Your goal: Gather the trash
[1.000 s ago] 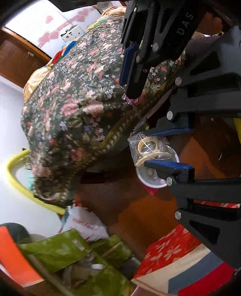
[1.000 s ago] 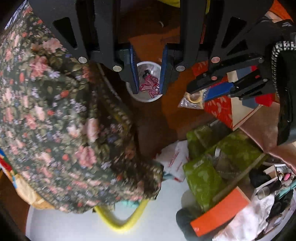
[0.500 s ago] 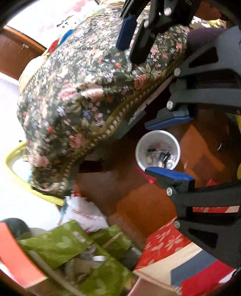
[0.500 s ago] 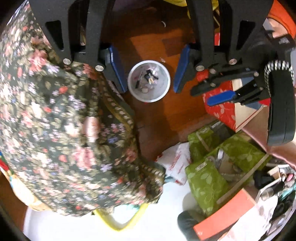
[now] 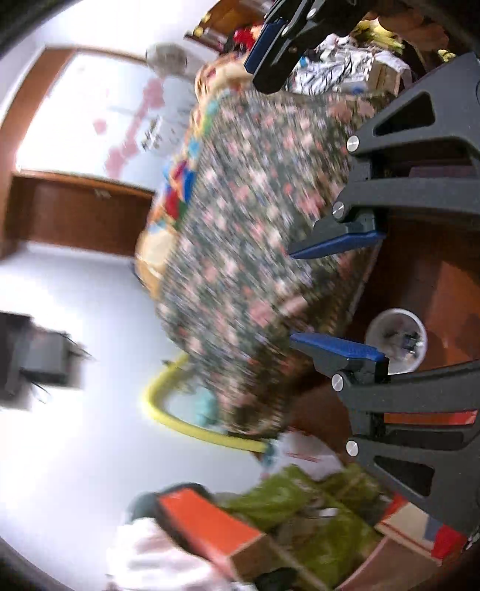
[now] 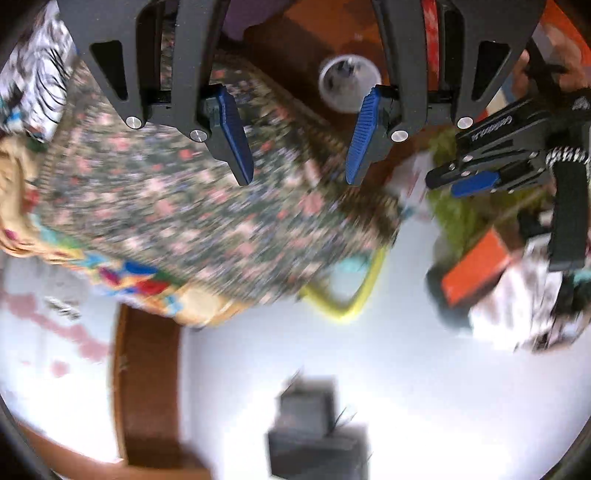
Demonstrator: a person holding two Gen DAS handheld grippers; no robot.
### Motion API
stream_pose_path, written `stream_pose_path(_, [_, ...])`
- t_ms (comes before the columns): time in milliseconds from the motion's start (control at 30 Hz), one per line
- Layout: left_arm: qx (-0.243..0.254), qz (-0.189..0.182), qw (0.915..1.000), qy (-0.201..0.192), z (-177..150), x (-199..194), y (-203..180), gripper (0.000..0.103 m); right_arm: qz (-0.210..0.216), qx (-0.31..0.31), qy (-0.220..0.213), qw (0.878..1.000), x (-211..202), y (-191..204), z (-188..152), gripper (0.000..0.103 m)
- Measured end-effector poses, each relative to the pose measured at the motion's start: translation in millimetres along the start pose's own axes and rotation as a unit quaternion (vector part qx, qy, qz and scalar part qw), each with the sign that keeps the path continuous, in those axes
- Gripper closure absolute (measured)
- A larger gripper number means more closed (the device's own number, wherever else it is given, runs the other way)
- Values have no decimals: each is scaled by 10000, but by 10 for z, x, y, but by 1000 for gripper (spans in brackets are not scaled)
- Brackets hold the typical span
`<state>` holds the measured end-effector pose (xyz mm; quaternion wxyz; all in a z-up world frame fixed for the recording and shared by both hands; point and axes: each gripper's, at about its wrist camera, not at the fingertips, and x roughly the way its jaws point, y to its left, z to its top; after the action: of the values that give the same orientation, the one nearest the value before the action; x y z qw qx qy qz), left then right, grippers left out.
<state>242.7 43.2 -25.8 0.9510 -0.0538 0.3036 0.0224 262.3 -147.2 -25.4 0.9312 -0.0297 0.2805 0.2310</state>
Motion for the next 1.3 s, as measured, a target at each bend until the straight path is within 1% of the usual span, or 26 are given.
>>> stream_pose_path(67, [205, -129, 9991, -345, 5, -308, -177, 63, -249, 140, -352, 9990, -330, -19, -7, 54])
stream_pose_path(100, [281, -155, 9983, -489, -2, -422, -254, 63, -419, 206, -597, 9971, -540, -10, -23, 54])
stream_pose_path(133, [347, -185, 9972, -635, -21, -545, -312, 63, -530, 243, -747, 9955, -663, 0, -37, 54])
stream_pose_path(200, [438, -280, 9941, -952, -67, -828, -416, 63, -726, 346, -995, 9918, -900, 11, -80, 54])
stream_pose_path(267, [468, -353, 9914, -1167, -132, -1048, -484, 63, -826, 531, -1155, 9884, -1148, 9, -152, 54])
stream_pose_path(300, [480, -381, 9900, -1268, -184, -1165, -511, 63, -882, 598, -1185, 9872, -1227, 2, -193, 52])
stream_pose_path(367, [525, -408, 9881, -1386, -282, -1338, -556, 62, -977, 685, -1232, 9852, -1341, -4, -261, 41])
stream_pose_path(400, [546, -393, 9875, -1426, -331, -1408, -579, 58, -1073, 706, -1264, 9836, -1411, 1, -309, 32])
stream_pose_path(433, [560, -374, 9871, -1456, -387, -1462, -595, 55, -1132, 709, -1296, 9825, -1464, 8, -349, 26])
stream_pose_path(467, [559, -349, 9871, -1461, -437, -1497, -608, 46, -1187, 698, -1320, 9816, -1507, 21, -390, 22])
stream_pose_path(500, [547, -313, 9877, -1430, -489, -1515, -620, 33, -1249, 680, -1336, 9808, -1533, 25, -424, 14])
stream_pose_path(533, [524, -296, 9883, -1399, -541, -1545, -625, 27, -1302, 663, -1361, 9799, -1570, 34, -461, 6])
stream_pose_path(567, [512, -312, 9883, -1406, -579, -1572, -624, 19, -1349, 655, -1392, 9789, -1595, 41, -495, 2])
stream_pose_path(600, [514, -319, 9881, -1416, -618, -1595, -626, 14, -1418, 686, -1439, 9770, -1637, 47, -532, 0])
stream_pose_path(700, [551, -210, 9882, -1412, -725, -1644, -635, 9, -1452, 788, -1441, 9757, -1732, 37, -633, 0])
stream_pose_path(767, [528, -173, 9886, -1399, -779, -1655, -618, 6, -1366, 879, -1311, 9780, -1749, 33, -677, 0])
stream_pose_path(800, [510, -179, 9890, -1380, -802, -1662, -610, 6, -1303, 937, -1223, 9794, -1742, 26, -693, 0])
stream_pose_path(867, [469, -206, 9897, -1334, -845, -1667, -580, 6, -1308, 963, -1166, 9798, -1740, 48, -736, 0])
stream_pose_path(967, [406, -254, 9908, -1267, -897, -1657, -519, 6, -1372, 862, -1153, 9800, -1769, 117, -838, 0])
stream_pose_path(1033, [407, -279, 9912, -1226, -926, -1639, -487, 6, -1327, 746, -1089, 9823, -1748, 170, -871, 0])
stream_pose_path(1300, [387, -198, 9923, -1164, -982, -1584, -393, 6, -1292, 486, -957, 9858, -1684, 328, -938, 0])
